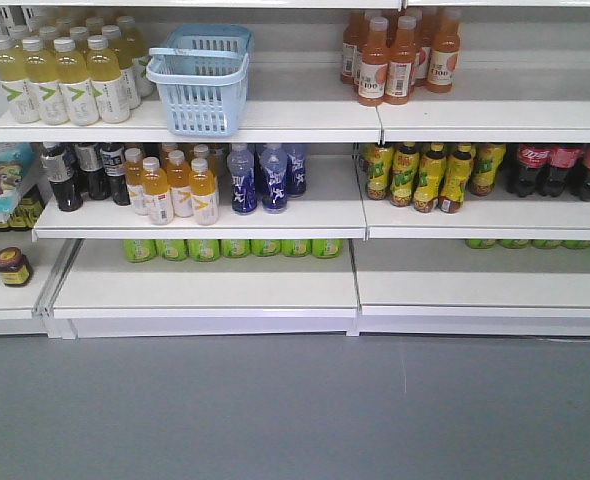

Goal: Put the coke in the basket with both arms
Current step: 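Drive the base toward the shelf holding the light-blue basket, then move the left gripper toward the light-blue basket handle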

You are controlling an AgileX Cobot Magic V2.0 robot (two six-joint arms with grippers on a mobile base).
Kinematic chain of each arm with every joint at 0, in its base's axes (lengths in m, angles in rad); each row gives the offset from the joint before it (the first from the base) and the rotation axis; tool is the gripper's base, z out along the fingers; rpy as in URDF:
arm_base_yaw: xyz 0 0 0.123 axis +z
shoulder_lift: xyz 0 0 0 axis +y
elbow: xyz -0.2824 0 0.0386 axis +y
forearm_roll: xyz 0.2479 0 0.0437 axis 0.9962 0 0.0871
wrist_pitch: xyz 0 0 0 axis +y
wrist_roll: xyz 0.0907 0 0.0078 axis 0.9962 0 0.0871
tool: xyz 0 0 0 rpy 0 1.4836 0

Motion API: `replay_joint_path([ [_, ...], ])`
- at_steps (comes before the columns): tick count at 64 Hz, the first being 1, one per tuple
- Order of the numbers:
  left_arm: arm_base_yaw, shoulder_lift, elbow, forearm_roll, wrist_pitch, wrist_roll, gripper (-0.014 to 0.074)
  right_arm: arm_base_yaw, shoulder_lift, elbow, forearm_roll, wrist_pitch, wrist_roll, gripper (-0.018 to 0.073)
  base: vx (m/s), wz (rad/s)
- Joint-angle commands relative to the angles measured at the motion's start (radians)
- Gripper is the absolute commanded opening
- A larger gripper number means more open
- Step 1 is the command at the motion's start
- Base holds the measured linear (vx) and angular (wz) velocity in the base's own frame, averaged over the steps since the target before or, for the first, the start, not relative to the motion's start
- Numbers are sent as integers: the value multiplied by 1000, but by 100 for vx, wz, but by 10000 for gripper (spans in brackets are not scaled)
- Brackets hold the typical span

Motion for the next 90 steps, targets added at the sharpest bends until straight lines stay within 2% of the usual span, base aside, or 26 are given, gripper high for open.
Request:
replay_joint_path([
  [1,-2,-19,-1,-1,-69,-12,-6,0,-18,11,-10,-77,-4,-9,18,2],
  [90,-2,-19,-1,-1,-69,-11,-6,0,-18,11,-10,-78,-4,-9,18,1],
])
